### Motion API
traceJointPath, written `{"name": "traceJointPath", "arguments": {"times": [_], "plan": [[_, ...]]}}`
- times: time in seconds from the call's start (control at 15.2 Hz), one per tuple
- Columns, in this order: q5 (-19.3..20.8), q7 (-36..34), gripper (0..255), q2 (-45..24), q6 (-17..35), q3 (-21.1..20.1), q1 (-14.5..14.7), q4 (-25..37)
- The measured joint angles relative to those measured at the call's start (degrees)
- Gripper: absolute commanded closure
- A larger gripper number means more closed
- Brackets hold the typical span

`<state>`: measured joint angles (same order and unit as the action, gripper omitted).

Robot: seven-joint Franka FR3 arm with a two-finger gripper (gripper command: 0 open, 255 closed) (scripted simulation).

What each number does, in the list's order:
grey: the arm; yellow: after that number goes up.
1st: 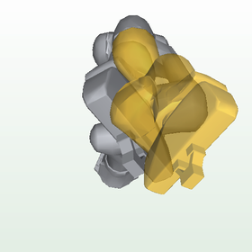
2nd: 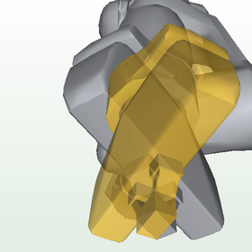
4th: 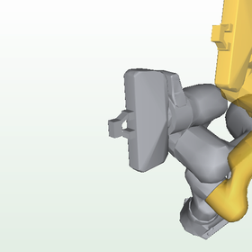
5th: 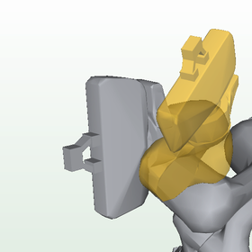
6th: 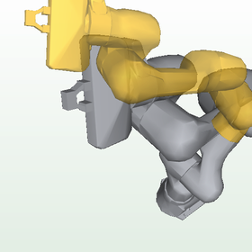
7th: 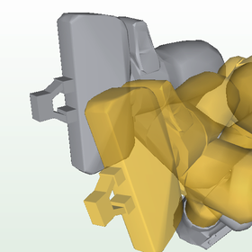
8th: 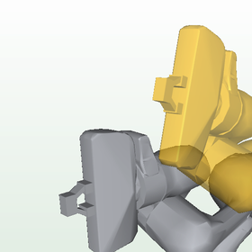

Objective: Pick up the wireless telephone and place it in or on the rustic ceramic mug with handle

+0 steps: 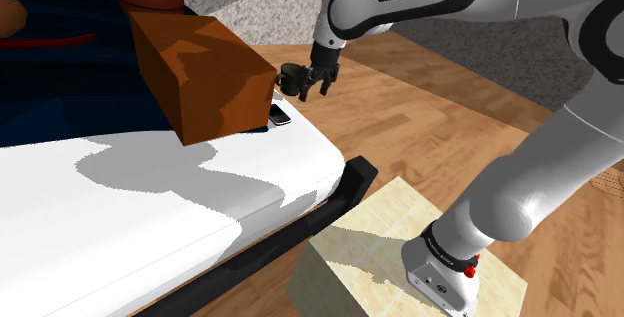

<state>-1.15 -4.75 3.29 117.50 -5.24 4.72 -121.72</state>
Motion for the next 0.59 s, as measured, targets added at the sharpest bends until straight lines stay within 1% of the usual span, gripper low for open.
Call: {"name": "traceJointPath", "arguments": {"times": [0.2, 0.46, 0.59], "plan": [[-0.26, 0.26, 0, -6.75, 1.66, -0.35, 0.35, 5.00], [-0.33, -0.49, 0, -16.30, 2.70, -1.20, 1.44, 13.35], [-0.43, -0.44, 0, -19.49, 2.87, -1.44, 1.74, 16.26]]}}
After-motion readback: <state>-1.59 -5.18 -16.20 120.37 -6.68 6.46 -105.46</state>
